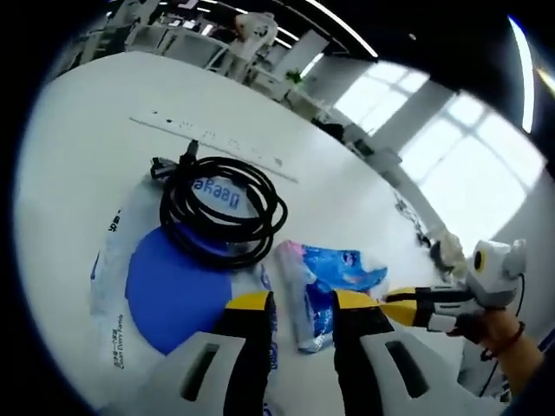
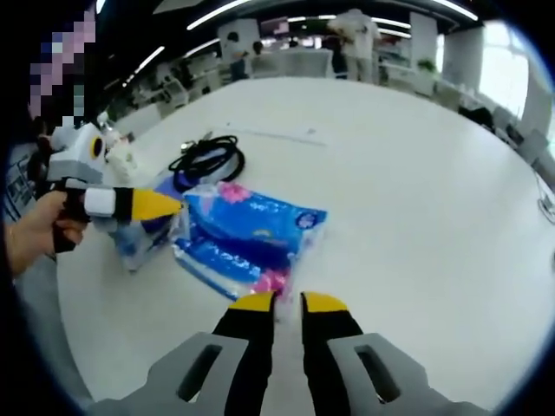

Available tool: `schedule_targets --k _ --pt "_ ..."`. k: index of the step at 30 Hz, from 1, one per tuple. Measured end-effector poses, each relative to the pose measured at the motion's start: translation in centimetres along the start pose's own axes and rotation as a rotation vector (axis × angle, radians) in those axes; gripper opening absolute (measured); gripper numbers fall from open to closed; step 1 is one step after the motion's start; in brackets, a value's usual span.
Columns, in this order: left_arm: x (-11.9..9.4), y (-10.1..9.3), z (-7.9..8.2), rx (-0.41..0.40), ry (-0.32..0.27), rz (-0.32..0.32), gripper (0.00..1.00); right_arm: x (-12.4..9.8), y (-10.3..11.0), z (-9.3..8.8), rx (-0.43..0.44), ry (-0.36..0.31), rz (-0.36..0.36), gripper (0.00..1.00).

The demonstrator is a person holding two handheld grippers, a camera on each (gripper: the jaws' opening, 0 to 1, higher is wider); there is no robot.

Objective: Arrange the tabletop items into an orderly group along one side of the table until the central work area is clear of visible clutter.

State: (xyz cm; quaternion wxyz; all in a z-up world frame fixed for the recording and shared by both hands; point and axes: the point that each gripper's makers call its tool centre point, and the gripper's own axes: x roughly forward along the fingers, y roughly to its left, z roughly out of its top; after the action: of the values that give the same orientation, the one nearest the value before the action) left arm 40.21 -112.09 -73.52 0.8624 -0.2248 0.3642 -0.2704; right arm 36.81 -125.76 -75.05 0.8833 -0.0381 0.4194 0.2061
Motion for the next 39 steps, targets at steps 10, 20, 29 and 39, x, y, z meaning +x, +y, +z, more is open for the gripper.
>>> schedule_targets --k 10,20,29,39 --pt "-2.5 -0.9 1.4 0.178 -0.04 -0.036 0.5 -1.8 0.9 2.1 0.023 -0.059 -0.013 0.33" --pt "-6.3 -1.4 2.7 0.269 -0.058 -0.07 0.8 -3.4 4.1 4.8 0.042 -0.108 0.018 0.51" --pt "-9.8 -1.7 3.4 0.337 -0.072 -0.087 0.98 -4.5 6.4 7.1 0.02 -0.147 0.034 0.61" --pt "-12.9 -1.6 3.8 0.376 -0.074 -0.104 0.99 -4.7 9.0 7.7 0.013 -0.141 0.06 0.64"
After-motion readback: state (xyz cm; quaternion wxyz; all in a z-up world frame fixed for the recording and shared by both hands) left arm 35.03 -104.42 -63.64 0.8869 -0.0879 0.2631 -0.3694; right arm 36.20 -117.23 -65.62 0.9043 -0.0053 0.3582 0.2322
